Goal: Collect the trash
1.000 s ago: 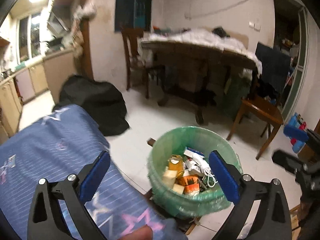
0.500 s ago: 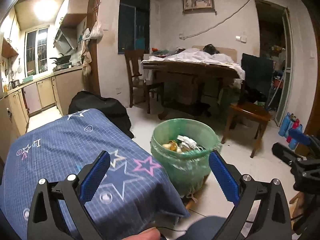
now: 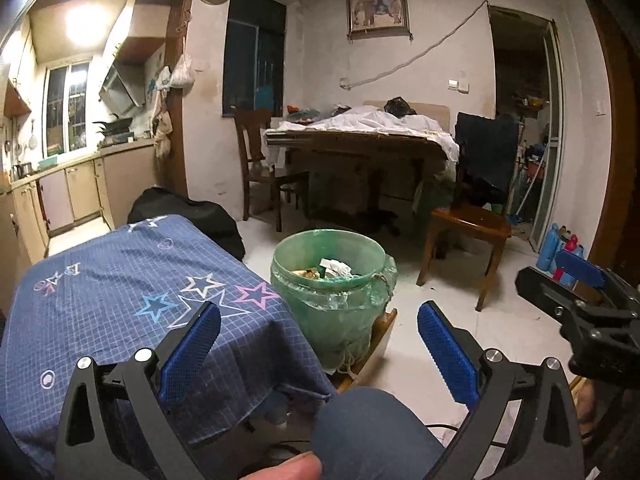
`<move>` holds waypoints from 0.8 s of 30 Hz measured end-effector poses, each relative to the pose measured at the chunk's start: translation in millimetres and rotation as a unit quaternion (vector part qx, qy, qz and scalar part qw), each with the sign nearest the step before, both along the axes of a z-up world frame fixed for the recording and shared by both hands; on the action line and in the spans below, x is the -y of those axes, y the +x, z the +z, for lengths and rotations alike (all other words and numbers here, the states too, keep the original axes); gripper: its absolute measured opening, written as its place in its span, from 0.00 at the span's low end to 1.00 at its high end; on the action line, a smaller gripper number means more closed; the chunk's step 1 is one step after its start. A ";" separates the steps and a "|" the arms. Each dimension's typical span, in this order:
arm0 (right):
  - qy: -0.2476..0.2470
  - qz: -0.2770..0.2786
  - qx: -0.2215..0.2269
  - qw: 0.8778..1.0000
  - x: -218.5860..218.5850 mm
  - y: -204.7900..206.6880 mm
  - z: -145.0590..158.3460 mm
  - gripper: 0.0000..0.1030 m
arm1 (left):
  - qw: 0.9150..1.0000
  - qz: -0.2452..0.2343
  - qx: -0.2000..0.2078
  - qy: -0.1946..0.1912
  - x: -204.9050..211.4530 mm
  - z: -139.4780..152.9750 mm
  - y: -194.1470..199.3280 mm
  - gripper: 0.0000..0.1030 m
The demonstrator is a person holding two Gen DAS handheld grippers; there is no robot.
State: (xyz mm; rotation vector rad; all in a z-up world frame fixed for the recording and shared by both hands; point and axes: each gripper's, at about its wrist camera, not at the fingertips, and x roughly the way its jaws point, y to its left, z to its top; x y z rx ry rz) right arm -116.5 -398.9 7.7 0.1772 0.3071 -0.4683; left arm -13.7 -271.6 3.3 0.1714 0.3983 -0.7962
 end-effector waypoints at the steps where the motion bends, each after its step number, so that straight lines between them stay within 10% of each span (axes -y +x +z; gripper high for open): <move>1: 0.000 -0.001 0.005 1.000 0.7 -2.9 0.2 0.94 | 1.000 0.002 0.001 -0.001 -1.1 0.7 -0.6 0.95; 24: -0.015 0.002 0.048 0.999 -4.7 -22.5 -7.2 0.94 | 0.999 -0.003 0.037 -0.029 0.3 -8.9 -1.6 0.95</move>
